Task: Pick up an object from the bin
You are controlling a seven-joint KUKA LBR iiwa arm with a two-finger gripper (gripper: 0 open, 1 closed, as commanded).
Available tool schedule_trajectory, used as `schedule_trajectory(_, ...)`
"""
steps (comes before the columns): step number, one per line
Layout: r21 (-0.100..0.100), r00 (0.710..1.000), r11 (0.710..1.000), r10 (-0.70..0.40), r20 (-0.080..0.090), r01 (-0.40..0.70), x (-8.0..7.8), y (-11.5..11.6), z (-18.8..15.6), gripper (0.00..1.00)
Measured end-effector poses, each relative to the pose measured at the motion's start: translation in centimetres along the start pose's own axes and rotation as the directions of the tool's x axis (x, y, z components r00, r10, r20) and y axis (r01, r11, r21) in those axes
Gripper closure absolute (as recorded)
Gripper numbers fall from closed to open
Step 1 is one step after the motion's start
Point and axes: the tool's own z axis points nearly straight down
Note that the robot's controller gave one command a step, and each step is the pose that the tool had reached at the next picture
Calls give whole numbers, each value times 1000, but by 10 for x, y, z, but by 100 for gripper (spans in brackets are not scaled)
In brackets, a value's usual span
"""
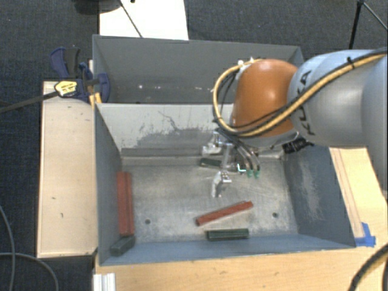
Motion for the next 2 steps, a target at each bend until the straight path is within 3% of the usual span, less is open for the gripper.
schedule_trajectory(1, -1, 1000, 1000, 2, 8, -2, -2, 0, -5, 0)
schedule_trajectory(2, -1, 998, 998, -69, 13, 69, 18, -9, 1, 0)
